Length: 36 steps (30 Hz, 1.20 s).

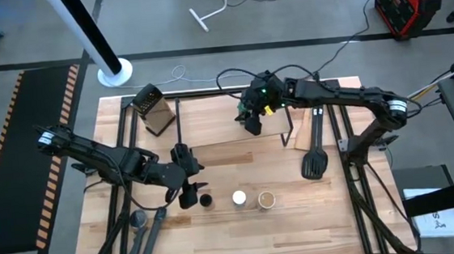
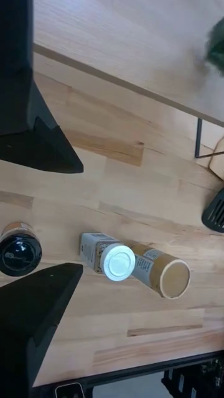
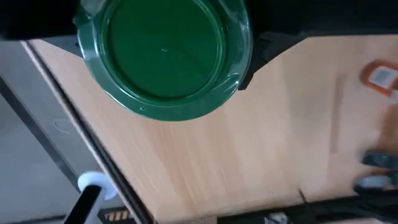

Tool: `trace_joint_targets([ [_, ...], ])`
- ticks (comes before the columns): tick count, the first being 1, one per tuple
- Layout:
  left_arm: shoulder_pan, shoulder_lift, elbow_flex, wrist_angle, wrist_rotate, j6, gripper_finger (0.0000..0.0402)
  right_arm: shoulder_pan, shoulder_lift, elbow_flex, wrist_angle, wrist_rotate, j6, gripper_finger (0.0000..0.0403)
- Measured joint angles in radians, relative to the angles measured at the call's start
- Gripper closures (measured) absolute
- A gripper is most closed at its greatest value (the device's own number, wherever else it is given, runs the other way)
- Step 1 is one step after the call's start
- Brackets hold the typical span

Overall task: Shelf spices
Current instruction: Remove the green seasoning bottle from the shelf

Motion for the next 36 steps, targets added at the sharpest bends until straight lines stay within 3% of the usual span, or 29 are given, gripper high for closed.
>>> trace_joint_targets([
  [5, 0.000, 0.000, 0.000, 0.000, 0.000, 0.000, 0.0160, 0.082, -0.082, 0.004, -0.081, -0.006, 0.008, 0.0225],
  [10, -0.004, 0.000, -0.001, -0.001, 0.000, -0.004, 0.0161, 0.254, -0.163, -0.033, -0.111, 0.004, 0.087, 0.0225],
  [17, -0.018, 0.000, -0.010, 0.003, 0.001, -0.032, 0.0166, 0.568, -0.232, -0.150, -0.113, 0.315, 0.234, 0.0225],
  [23, -0.032, 0.000, -0.013, 0.000, 0.001, -0.052, 0.0161, 0.775, -0.279, -0.315, -0.050, 0.486, 0.452, 0.0225],
  [29, -0.039, 0.000, -0.014, 0.000, 0.001, -0.057, 0.0166, 0.901, -0.287, -0.461, 0.019, 0.571, 0.666, 0.0225],
  [36, -0.041, 0.000, -0.014, 0.000, 0.001, -0.068, 0.0173, 0.984, -0.247, -0.576, 0.138, 0.598, 0.809, 0.0225],
])
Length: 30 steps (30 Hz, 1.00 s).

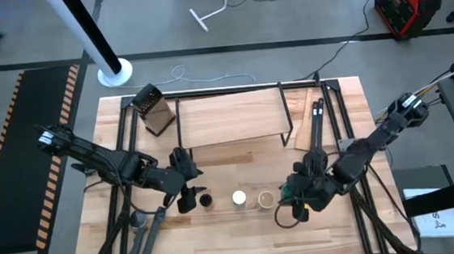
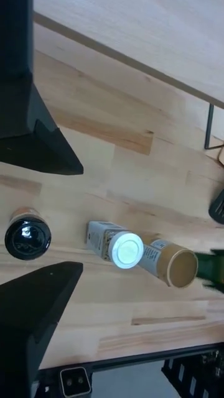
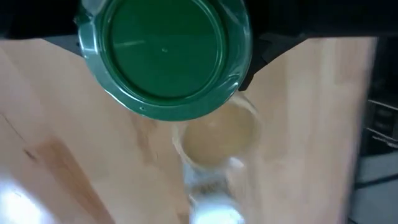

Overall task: Shelf spices
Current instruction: Remove the green seasoning bottle from the shelf

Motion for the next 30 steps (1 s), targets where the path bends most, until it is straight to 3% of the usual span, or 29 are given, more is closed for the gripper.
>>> trace_joint_targets([
  [9, -0.010, 0.000, -0.004, -0.003, 0.010, -0.010, 0.0169, 0.054, 0.043, -0.107, 0.005, 0.059, 0.101, 0.0225],
  [17, -0.013, 0.000, -0.005, -0.001, 0.012, -0.018, 0.0177, 0.072, 0.033, -0.212, 0.144, 0.077, 0.194, 0.0222],
  [24, -0.013, 0.000, -0.005, 0.000, 0.016, -0.011, 0.0175, 0.073, 0.029, -0.212, 0.119, 0.059, 0.212, 0.0117],
  [30, -0.013, 0.000, -0.005, 0.000, 0.017, -0.018, 0.0170, 0.073, 0.027, -0.200, 0.113, 0.051, 0.207, 0.0095],
])
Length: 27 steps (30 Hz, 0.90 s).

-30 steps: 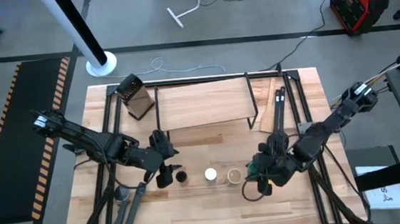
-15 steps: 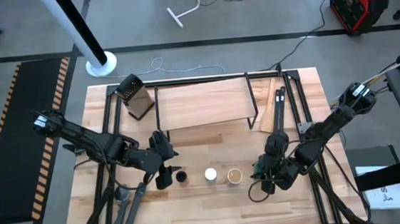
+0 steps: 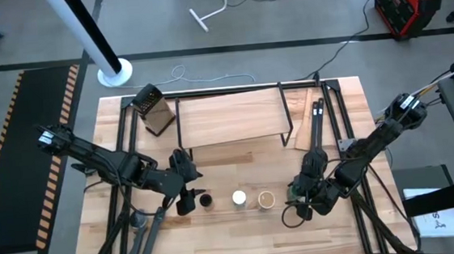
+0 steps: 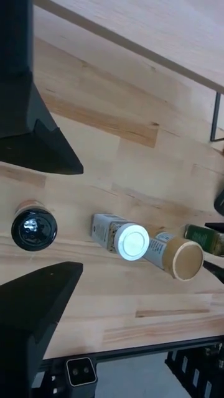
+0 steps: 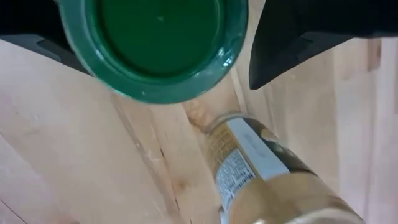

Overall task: Shelf spices
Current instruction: Remove the green seasoning bottle from the shelf, then put the black seasoning bottle on the shelf

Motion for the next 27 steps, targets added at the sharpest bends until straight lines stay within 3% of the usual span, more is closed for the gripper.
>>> trace_joint_targets([
  [5, 0.000, 0.000, 0.000, 0.000, 0.000, 0.002, 0.0176, 0.001, -0.014, 0.034, -0.014, -0.011, -0.021, 0.0107],
  [11, 0.000, 0.000, 0.000, 0.000, 0.002, 0.008, 0.0177, 0.001, -0.061, 0.117, -0.227, -0.017, -0.005, 0.0120],
  [16, -0.001, 0.000, 0.000, -0.015, 0.105, 0.008, 0.0168, 0.001, -0.095, 0.219, -0.387, -0.015, -0.013, 0.0119],
  [23, -0.040, 0.000, -0.015, -0.211, 0.159, -0.066, 0.0170, 0.002, -0.120, 0.350, -0.474, 0.086, -0.104, 0.0110],
  [27, -0.058, 0.000, -0.092, -0.170, 0.159, -0.119, 0.0171, 0.001, -0.118, 0.418, -0.478, 0.128, -0.200, 0.0113],
])
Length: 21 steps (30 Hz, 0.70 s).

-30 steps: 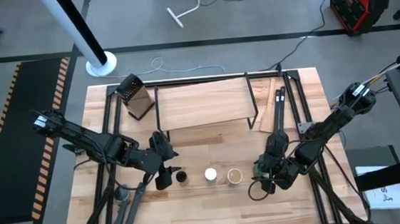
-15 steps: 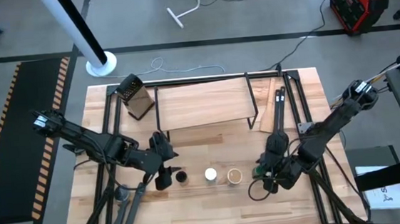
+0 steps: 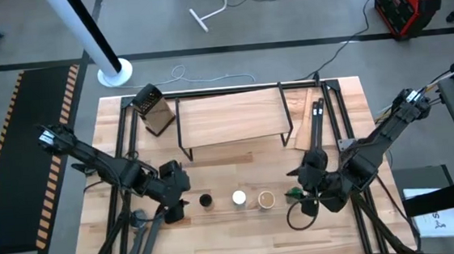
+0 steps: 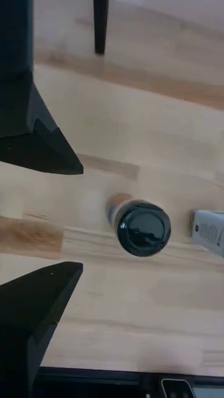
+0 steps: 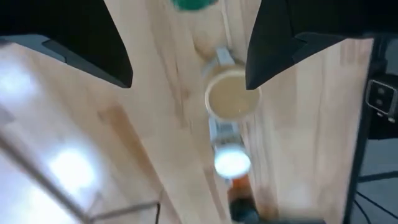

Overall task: Shelf spices
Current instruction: Put the black seasoning bottle on the shelf

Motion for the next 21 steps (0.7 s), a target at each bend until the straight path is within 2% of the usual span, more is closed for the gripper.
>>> trace_joint_targets([
  [7, -0.003, 0.000, -0.167, 0.295, 0.000, 0.043, 0.0171, 0.000, 0.000, 0.094, -0.003, 0.059, -0.072, 0.0126],
  [15, 0.000, 0.010, -0.235, 0.363, -0.003, 0.117, 0.0171, 0.000, 0.000, 0.110, -0.006, 0.067, -0.091, 0.0123],
  [21, 0.011, 0.113, -0.216, 0.370, -0.003, 0.169, 0.0171, 0.000, 0.005, 0.103, -0.005, 0.068, -0.094, 0.0124],
])
